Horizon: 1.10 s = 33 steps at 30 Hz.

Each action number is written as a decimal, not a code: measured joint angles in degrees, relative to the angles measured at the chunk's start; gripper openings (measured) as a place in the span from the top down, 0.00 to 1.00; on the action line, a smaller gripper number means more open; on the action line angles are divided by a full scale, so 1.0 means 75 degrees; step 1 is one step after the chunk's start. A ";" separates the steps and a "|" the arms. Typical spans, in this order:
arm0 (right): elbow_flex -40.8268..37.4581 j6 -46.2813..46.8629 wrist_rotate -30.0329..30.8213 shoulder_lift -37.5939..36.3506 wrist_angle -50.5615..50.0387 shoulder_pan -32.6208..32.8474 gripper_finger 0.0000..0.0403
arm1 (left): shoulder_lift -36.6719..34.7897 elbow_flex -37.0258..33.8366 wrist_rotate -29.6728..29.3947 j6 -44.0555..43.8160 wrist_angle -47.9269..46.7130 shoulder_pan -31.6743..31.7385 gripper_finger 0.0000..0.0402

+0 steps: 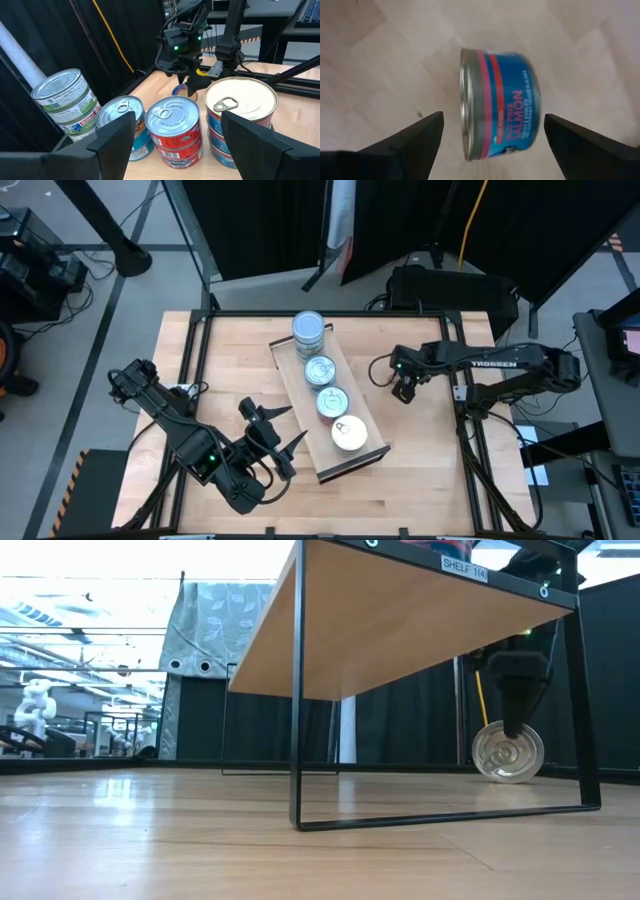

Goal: Stack canned seafood by type on shelf
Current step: Stack the blue and pink tuna can on top of the other blue and pink tuna can on the shelf

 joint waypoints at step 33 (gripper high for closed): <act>0.3126 0.0378 -0.2815 -0.2517 -0.1819 0.0033 0.56 | 0.0009 0.0035 0.2409 1.1331 0.5910 0.0212 0.27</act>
